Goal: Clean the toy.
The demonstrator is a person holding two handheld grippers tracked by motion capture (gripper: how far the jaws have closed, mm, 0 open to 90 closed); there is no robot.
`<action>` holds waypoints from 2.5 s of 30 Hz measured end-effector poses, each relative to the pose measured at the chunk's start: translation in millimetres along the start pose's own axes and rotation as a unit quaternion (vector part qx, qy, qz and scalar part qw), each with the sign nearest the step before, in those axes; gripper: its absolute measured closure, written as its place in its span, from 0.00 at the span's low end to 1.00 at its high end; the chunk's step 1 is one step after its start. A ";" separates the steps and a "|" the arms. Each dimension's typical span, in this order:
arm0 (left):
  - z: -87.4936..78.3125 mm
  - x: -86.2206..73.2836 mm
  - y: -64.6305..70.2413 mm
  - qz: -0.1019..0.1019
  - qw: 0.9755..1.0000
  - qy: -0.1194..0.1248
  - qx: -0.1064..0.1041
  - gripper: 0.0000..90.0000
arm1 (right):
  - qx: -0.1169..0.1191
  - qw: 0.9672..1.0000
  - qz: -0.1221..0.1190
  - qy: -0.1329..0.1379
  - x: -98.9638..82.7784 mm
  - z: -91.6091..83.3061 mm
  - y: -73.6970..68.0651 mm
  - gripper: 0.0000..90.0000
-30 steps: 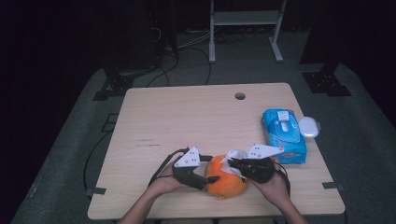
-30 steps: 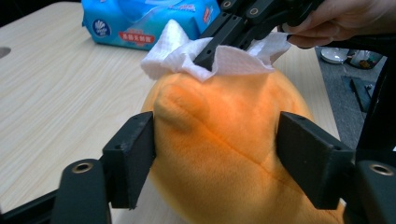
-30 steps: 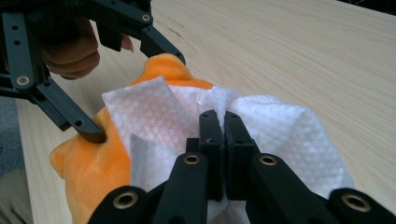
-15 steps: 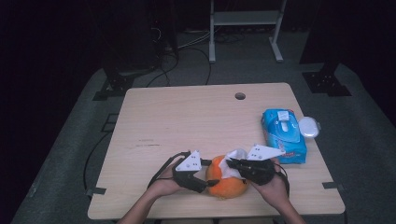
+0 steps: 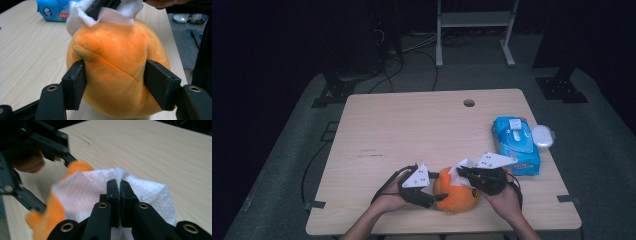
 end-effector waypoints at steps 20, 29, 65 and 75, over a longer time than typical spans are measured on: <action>0.0 -9.9 -4.7 -0.020 1.000 0.010 -0.006 0.37 | 0.014 1.000 -0.020 0.001 -2.9 -14.3 -8.8 0.96; -7.8 -7.6 -15.0 -0.059 0.997 0.039 -0.005 0.29 | 0.003 0.999 -0.035 -0.014 -9.4 -5.1 -5.5 0.96; 4.0 -7.6 -12.1 -0.069 0.997 0.019 0.029 0.42 | -0.024 0.994 -0.101 -0.030 -11.5 -4.4 -35.3 0.96; 8.2 -3.1 -9.6 -0.055 0.998 0.017 0.032 0.43 | -0.041 0.998 -0.051 -0.012 -10.8 -12.6 -12.4 0.96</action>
Point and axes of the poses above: each handheld gripper's, and its own axes: z roughly forward along the jaws, x roughly out of its top, y roughly to its right, the point moved 3 cm from there along z, roughly forward along the jaws, and after that the axes turned 5 degrees about -y, right-handed, at the moved point
